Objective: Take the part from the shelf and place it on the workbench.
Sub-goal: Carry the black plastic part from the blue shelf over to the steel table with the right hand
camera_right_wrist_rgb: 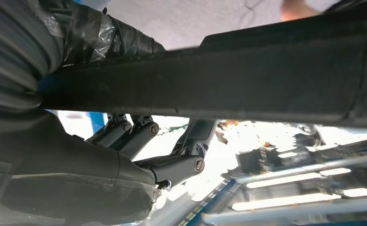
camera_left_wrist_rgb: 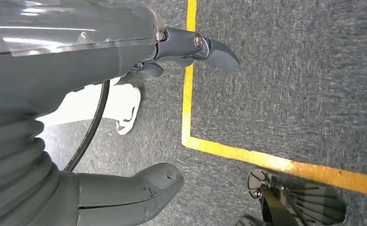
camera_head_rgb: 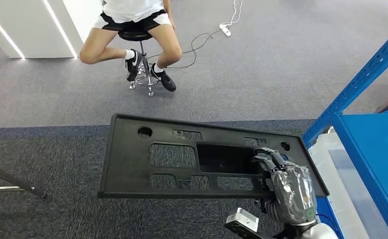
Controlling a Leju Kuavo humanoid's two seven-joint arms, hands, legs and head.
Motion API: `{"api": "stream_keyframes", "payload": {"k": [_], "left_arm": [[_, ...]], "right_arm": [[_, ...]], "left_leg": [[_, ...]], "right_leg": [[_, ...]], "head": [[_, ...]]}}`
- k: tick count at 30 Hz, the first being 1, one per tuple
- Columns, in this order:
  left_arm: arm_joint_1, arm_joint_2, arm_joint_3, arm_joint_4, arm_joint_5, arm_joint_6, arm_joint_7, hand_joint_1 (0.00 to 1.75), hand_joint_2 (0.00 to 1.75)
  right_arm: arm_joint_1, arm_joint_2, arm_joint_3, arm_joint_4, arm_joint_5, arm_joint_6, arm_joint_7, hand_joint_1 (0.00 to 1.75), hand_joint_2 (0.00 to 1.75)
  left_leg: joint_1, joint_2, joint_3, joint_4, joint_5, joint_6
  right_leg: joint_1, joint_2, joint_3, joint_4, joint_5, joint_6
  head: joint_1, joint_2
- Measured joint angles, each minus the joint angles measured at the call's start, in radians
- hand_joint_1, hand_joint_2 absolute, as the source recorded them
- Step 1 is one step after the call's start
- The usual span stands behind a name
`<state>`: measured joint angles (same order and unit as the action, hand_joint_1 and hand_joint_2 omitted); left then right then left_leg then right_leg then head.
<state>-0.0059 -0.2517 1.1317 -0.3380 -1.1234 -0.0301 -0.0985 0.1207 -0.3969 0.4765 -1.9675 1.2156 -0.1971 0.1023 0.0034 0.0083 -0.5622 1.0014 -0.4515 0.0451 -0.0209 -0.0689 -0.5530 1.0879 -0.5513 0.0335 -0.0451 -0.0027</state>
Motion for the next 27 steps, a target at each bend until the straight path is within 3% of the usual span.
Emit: {"api": "stream_keyframes", "payload": {"k": [2, 3, 4, 5, 6, 8, 10, 12, 13, 14, 16, 17, 19, 20, 21, 23, 25, 27], "left_arm": [[-0.005, -0.001, 0.008, 0.0, 0.003, -0.004, -0.004, 0.0, 1.75], [-0.007, -0.001, 0.012, 0.0, 0.004, -0.005, -0.006, 0.0, 1.75], [-0.008, -0.002, 0.016, 0.0, 0.006, -0.007, -0.006, 0.0, 1.75], [-0.008, -0.002, 0.019, 0.0, 0.007, -0.008, -0.007, 0.0, 1.75], [-0.007, -0.002, 0.021, 0.0, 0.007, -0.008, -0.007, 0.0, 1.75], [-0.008, -0.002, 0.025, 0.0, 0.008, -0.008, -0.007, 0.0, 1.75], [-0.009, -0.002, 0.029, 0.0, 0.008, -0.009, -0.007, 0.0, 1.75], [-0.007, -0.003, 0.036, 0.0, 0.008, -0.009, -0.006, 0.0, 1.75], [-0.004, -0.004, 0.04, 0.0, 0.009, -0.009, -0.006, 0.0, 1.75], [-0.003, -0.005, 0.042, 0.0, 0.01, -0.009, -0.005, 0.0, 1.75], [-0.005, -0.005, 0.046, 0.0, 0.01, -0.009, -0.004, 0.0, 1.75], [-0.007, -0.005, 0.047, 0.0, 0.01, -0.008, -0.002, 0.0, 1.75], [-0.009, -0.006, 0.049, 0.0, 0.01, -0.008, 0.004, 0.0, 1.75], [-0.008, -0.006, 0.051, 0.0, 0.009, -0.007, 0.009, 0.0, 1.75], [-0.007, -0.006, 0.054, -0.001, 0.007, -0.006, 0.013, 0.0, 1.75], [-0.006, -0.006, 0.06, -0.001, 0.004, -0.004, 0.018, 0.0, 1.75], [-0.008, -0.006, 0.064, -0.002, 0.0, -0.004, 0.018, 0.0, 1.75], [-0.008, -0.006, 0.066, -0.002, -0.005, -0.004, 0.017, 0.0, 1.75]], "right_arm": [[-0.03, 0.016, 0.0, 0.041, -0.011, 0.021, -0.006, 1.75, 1.75], [-0.044, 0.023, 0.0, 0.064, -0.017, 0.031, -0.009, 1.75, 1.75], [-0.059, 0.031, 0.0, 0.086, -0.023, 0.04, -0.011, 1.75, 1.75], [-0.076, 0.039, 0.0, 0.107, -0.029, 0.048, -0.012, 1.75, 1.75], [-0.093, 0.047, 0.0, 0.124, -0.034, 0.053, -0.014, 1.75, 1.75], [-0.116, 0.058, 0.0, 0.15, -0.039, 0.057, -0.015, 1.75, 1.75], [-0.13, 0.066, 0.001, 0.166, -0.042, 0.058, -0.017, 1.75, 1.75], [-0.143, 0.072, 0.001, 0.178, -0.045, 0.06, -0.018, 1.75, 1.75], [-0.15, 0.076, 0.001, 0.183, -0.047, 0.062, -0.018, 1.75, 1.75], [-0.156, 0.08, 0.001, 0.187, -0.049, 0.064, -0.018, 1.75, 1.75], [-0.166, 0.086, 0.001, 0.193, -0.052, 0.067, -0.017, 1.75, 1.75], [-0.168, 0.088, 0.001, 0.197, -0.052, 0.068, -0.018, 1.75, 1.75], [-0.173, 0.091, 0.002, 0.204, -0.054, 0.07, -0.018, 1.75, 1.75], [-0.176, 0.092, 0.004, 0.208, -0.054, 0.07, -0.018, 1.75, 1.75], [-0.18, 0.093, 0.005, 0.21, -0.055, 0.07, -0.018, 1.75, 1.75], [-0.188, 0.095, 0.006, 0.211, -0.056, 0.07, -0.018, 1.75, 1.75], [-0.195, 0.096, 0.007, 0.211, -0.057, 0.071, -0.017, 1.75, 1.75], [-0.201, 0.097, 0.011, 0.211, -0.057, 0.071, -0.017, 1.75, 1.75]], "left_leg": [[-0.001, -0.021, -0.002, -0.001, 0.003, 0.005], [-0.003, -0.035, -0.004, 0.001, 0.004, 0.006], [-0.004, -0.051, -0.004, 0.003, 0.003, 0.006], [-0.004, -0.066, -0.005, 0.007, 0.002, 0.005], [-0.004, -0.082, -0.004, 0.012, 0.0, 0.003], [-0.002, -0.113, -0.008, 0.024, -0.005, -0.003], [0.002, -0.141, -0.02, 0.031, -0.004, -0.014], [0.007, -0.167, -0.033, 0.03, 0.001, -0.029], [0.007, -0.159, -0.037, 0.033, -0.001, -0.034], [0.005, -0.133, -0.046, 0.048, -0.01, -0.039], [0.003, -0.056, -0.091, 0.139, -0.058, -0.046], [0.004, -0.032, -0.126, 0.205, -0.088, -0.05], [0.008, -0.017, -0.179, 0.301, -0.114, -0.055], [0.009, -0.014, -0.18, 0.298, -0.099, -0.056], [0.009, -0.009, -0.159, 0.255, -0.069, -0.056], [0.003, 0.033, -0.086, 0.119, -0.009, -0.048], [-0.007, 0.065, -0.046, 0.04, 0.009, -0.032], [-0.011, 0.05, -0.046, 0.03, 0.008, -0.017]], "right_leg": [[-0.002, 0.052, -0.058, 0.126, -0.064, 0.001], [-0.002, 0.061, -0.087, 0.181, -0.081, 0.001], [-0.002, 0.065, -0.103, 0.206, -0.078, 0.001], [-0.002, 0.067, -0.102, 0.193, -0.054, 0.0], [-0.003, 0.074, -0.082, 0.142, -0.013, -0.001], [-0.007, 0.122, -0.031, 0.02, 0.049, -0.006], [-0.008, 0.16, -0.009, -0.036, 0.057, -0.008], [-0.005, 0.145, -0.008, -0.046, 0.054, -0.013], [-0.005, 0.131, -0.005, -0.052, 0.056, -0.018], [-0.006, 0.117, -0.002, -0.058, 0.059, -0.024], [-0.003, 0.083, 0.004, -0.066, 0.06, -0.036], [0.0, 0.065, 0.005, -0.066, 0.059, -0.039], [0.004, 0.03, 0.007, -0.066, 0.054, -0.042], [0.005, 0.014, 0.009, -0.065, 0.052, -0.042], [0.006, 0.0, 0.012, -0.065, 0.049, -0.04], [0.009, -0.024, 0.021, -0.065, 0.042, -0.034], [0.014, -0.045, 0.027, -0.065, 0.036, -0.024], [0.016, -0.065, 0.033, -0.069, 0.033, -0.015]], "head": [[0.0, 0.0], [0.0, 0.0], [0.0, 0.0], [0.0, 0.0], [0.0, 0.0], [0.0, 0.0], [0.0, 0.0], [0.0, 0.0], [0.0, 0.0], [0.0, 0.0], [-0.001, 0.0], [-0.001, 0.0], [-0.001, 0.0], [-0.001, 0.0], [-0.001, 0.0], [-0.001, 0.0], [-0.001, 0.0], [0.0, 0.0]]}}
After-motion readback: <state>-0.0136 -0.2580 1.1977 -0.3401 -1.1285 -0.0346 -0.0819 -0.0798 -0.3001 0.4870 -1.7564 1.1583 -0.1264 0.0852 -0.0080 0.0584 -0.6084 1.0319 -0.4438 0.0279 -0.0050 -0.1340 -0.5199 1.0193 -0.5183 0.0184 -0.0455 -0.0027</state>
